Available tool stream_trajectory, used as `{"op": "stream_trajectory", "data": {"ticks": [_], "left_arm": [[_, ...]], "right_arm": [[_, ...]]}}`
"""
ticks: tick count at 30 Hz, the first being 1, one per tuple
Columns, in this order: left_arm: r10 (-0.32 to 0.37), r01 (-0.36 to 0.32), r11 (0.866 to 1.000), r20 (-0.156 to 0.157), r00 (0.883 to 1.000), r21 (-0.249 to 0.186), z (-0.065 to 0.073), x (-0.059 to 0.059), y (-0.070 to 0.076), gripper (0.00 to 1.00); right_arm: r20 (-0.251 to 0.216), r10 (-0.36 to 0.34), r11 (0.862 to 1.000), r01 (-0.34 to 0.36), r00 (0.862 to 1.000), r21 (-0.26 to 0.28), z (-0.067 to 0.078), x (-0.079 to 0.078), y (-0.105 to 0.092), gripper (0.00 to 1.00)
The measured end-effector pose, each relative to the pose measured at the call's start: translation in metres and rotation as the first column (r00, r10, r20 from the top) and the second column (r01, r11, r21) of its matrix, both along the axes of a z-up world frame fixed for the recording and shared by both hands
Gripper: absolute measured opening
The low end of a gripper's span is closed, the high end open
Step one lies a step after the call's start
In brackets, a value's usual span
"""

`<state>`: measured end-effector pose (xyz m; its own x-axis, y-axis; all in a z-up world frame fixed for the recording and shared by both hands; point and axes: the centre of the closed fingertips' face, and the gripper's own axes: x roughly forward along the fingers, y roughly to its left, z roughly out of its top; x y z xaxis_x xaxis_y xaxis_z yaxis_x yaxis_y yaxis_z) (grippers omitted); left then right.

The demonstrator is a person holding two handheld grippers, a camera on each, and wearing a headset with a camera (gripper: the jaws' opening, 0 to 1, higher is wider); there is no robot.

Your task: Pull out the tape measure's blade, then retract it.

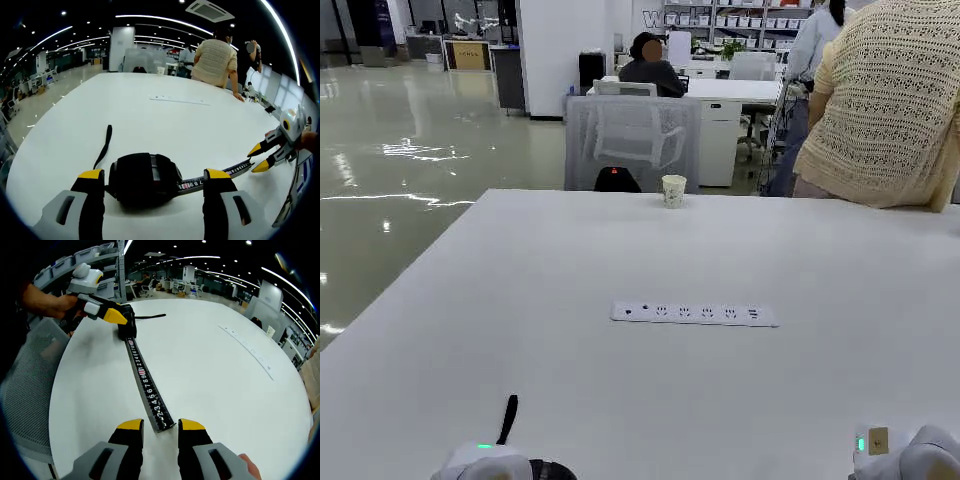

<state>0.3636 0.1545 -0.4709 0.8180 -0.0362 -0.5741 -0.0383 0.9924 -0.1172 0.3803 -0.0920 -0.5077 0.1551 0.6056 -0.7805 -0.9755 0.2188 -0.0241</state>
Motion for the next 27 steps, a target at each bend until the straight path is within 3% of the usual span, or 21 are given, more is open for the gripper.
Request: {"op": "stream_trajectory", "data": {"ticks": [9,21,27], "left_arm": [[0.01,-0.01,1.0,-0.013,1.0,-0.005,-0.005,0.002,0.003,0.72],[0.006,-0.006,1.0,-0.021,1.0,-0.005,-0.007,0.004,0.003,0.69],[0.01,-0.01,1.0,-0.031,0.999,-0.003,-0.01,0.005,0.005,0.67]], "right_arm": [[-0.02,0.069,0.997,-0.069,0.997,-0.028,-0.005,0.002,0.0,0.17],[-0.064,0.101,0.993,-0.104,0.993,-0.047,-0.011,0.003,-0.001,0.13],[-0.062,0.118,0.992,-0.121,0.991,-0.045,-0.012,0.003,-0.001,0.12]]}}
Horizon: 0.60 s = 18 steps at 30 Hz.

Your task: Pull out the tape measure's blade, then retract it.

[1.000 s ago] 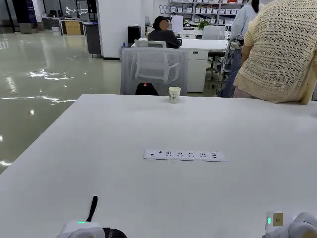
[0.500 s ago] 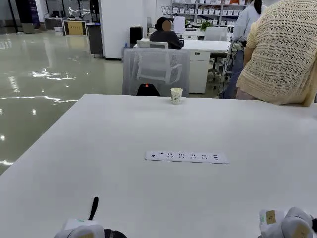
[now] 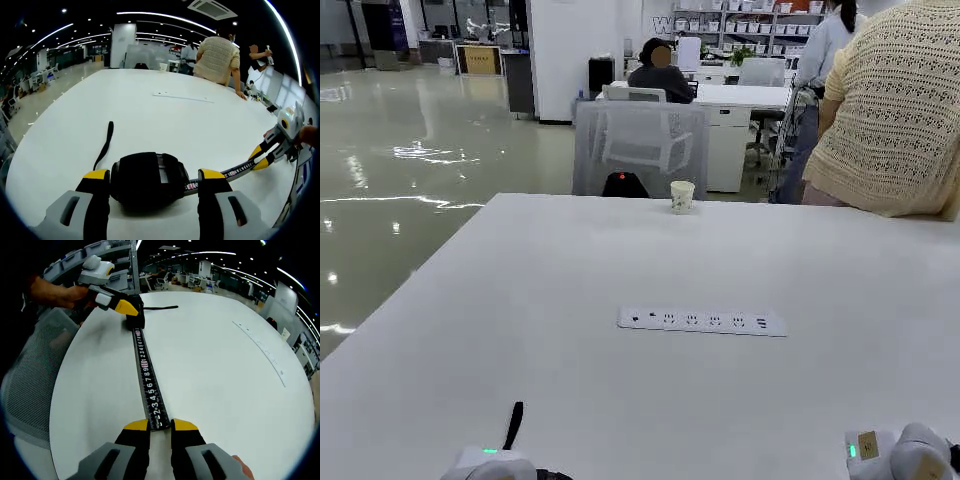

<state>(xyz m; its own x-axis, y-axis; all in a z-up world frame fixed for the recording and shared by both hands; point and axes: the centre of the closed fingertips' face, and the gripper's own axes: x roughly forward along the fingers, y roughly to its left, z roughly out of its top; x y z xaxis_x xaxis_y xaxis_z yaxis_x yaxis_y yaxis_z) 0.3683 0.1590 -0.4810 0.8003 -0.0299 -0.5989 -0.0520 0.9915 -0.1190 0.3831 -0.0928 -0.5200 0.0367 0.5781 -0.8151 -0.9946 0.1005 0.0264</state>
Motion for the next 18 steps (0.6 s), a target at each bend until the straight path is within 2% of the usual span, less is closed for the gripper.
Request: {"op": "stream_trajectory", "data": {"ticks": [6,18], "left_arm": [[0.015,-0.015,1.0,-0.012,1.0,0.001,-0.003,0.001,0.001,0.67],[0.03,-0.03,0.999,-0.037,0.999,0.012,-0.011,0.002,0.004,0.64]], "right_arm": [[0.007,0.023,1.0,-0.023,1.0,0.007,0.001,-0.001,0.0,0.11],[0.007,0.024,1.0,-0.025,1.0,0.008,0.0,0.0,0.0,0.1]]}}
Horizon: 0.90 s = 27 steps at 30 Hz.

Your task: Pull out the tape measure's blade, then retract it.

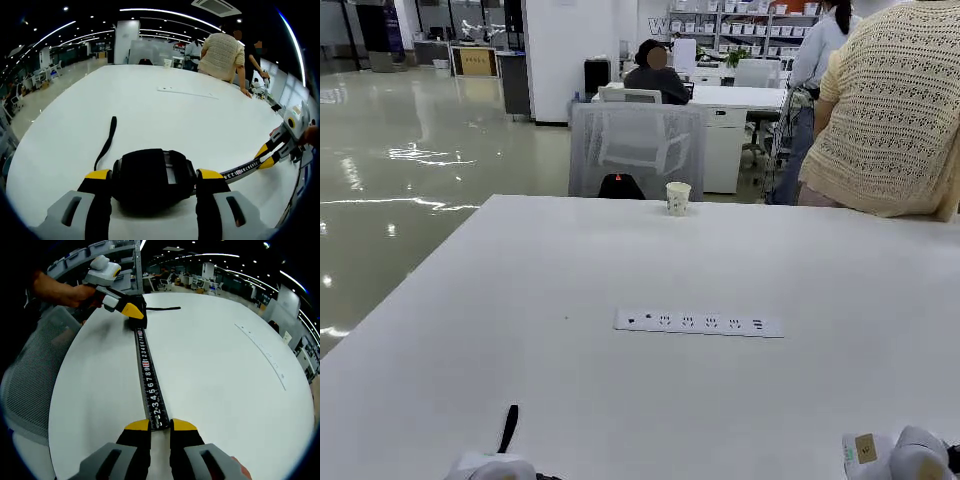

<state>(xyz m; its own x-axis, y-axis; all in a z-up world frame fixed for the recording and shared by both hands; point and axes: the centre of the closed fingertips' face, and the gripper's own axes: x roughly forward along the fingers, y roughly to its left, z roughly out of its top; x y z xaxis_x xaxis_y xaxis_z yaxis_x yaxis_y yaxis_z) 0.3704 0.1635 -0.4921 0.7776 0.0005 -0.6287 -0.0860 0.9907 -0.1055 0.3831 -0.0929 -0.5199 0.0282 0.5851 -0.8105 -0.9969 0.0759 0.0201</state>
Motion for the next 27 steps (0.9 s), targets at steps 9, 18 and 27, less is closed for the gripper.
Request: {"op": "stream_trajectory", "data": {"ticks": [9,18,27], "left_arm": [[0.001,-0.001,1.0,-0.005,1.0,0.006,-0.0005,0.0,0.0004,0.64],[-0.002,0.002,1.0,-0.013,1.0,0.022,-0.0007,-0.0005,0.0006,0.62],[-0.009,0.01,0.999,-0.018,1.0,0.032,-0.0006,-0.0004,0.0007,0.61]], "right_arm": [[-0.001,-0.008,1.0,0.008,1.0,-0.005,-0.0007,0.001,-0.0005,0.1],[0.002,-0.006,1.0,0.006,1.0,-0.011,-0.0004,0.0003,-0.0004,0.1],[-0.003,-0.006,1.0,0.006,1.0,-0.012,-0.0002,0.0001,0.0,0.09]]}}
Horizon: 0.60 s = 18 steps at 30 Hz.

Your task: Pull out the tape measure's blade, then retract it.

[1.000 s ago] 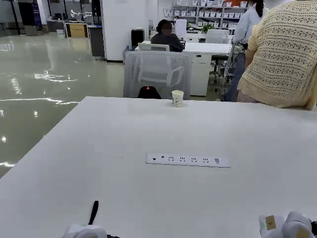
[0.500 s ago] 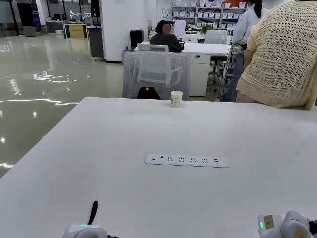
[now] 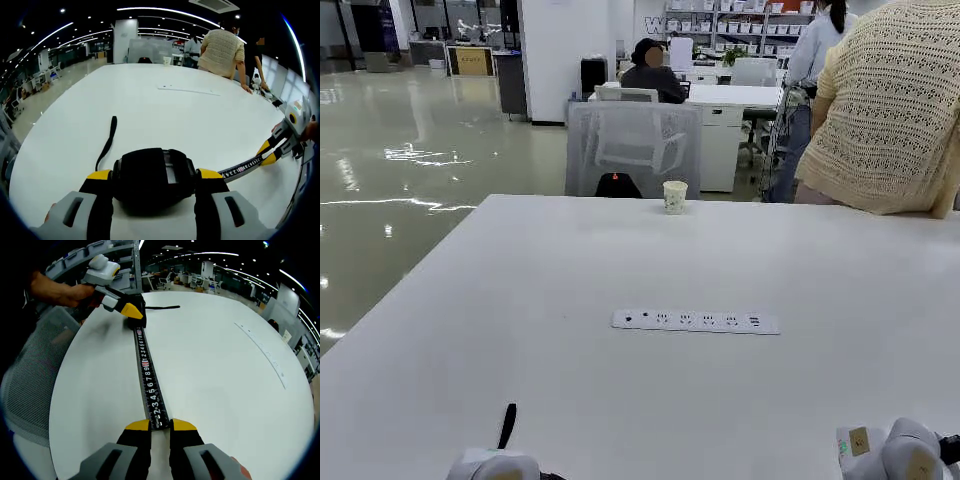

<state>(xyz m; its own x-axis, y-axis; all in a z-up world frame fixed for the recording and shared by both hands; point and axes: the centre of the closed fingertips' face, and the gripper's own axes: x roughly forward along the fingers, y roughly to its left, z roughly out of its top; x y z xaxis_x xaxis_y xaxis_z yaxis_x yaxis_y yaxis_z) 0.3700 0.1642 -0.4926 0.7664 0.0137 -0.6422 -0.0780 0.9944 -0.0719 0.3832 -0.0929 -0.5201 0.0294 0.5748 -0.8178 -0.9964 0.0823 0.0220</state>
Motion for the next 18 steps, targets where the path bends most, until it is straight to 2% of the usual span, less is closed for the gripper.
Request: {"op": "stream_trajectory", "data": {"ticks": [18], "left_arm": [[-0.011,0.011,1.0,0.004,1.0,-0.002,0.0009,-0.0008,0.0003,0.59]], "right_arm": [[-0.007,-0.003,1.0,0.003,1.0,0.002,-0.0001,-0.0003,-0.001,0.09]]}}
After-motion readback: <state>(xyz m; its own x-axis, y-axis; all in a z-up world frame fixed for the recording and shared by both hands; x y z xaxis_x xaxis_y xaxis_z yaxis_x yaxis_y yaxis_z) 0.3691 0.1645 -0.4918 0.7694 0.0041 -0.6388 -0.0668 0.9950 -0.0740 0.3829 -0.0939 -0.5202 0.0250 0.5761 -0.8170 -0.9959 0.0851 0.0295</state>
